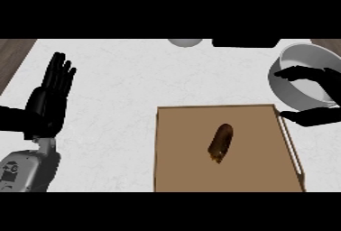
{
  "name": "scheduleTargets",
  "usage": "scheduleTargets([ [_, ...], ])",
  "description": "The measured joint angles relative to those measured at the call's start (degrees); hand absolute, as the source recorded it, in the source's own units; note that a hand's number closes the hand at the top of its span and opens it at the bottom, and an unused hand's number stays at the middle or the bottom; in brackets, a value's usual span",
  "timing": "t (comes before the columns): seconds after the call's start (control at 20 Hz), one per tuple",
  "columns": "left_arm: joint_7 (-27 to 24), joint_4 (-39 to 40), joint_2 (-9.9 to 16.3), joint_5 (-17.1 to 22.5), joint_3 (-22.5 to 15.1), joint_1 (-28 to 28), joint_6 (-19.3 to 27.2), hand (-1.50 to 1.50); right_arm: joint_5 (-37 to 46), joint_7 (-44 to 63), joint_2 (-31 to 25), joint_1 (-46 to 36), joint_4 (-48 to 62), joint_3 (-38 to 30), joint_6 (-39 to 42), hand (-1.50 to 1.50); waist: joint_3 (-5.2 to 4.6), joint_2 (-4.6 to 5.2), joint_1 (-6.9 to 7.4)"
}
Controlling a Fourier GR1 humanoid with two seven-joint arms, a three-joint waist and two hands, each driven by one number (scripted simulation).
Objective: Pick the sweet potato from the tray and place it in the pot
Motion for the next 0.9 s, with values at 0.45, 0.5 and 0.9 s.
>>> scheduleTargets([
  [0.45,-1.4,2.7,0.0,0.8,2.0,-1.6,-2.0,0.00,3.3,9.9,-1.0,-7.2,-7.9,7.2,13.8,-1.50,0.17,-0.16,-0.80],
  [0.5,-1.8,3.1,-0.1,0.8,2.1,-1.7,-2.2,0.00,3.2,12.1,-0.8,-8.5,-8.1,8.1,15.8,-1.50,0.16,-0.14,-0.72],
  [0.9,-1.9,3.7,-1.1,0.1,2.2,-2.3,-2.4,0.00,3.8,29.7,8.7,-16.4,-7.3,15.4,26.4,-1.50,0.20,-0.15,-0.48],
])
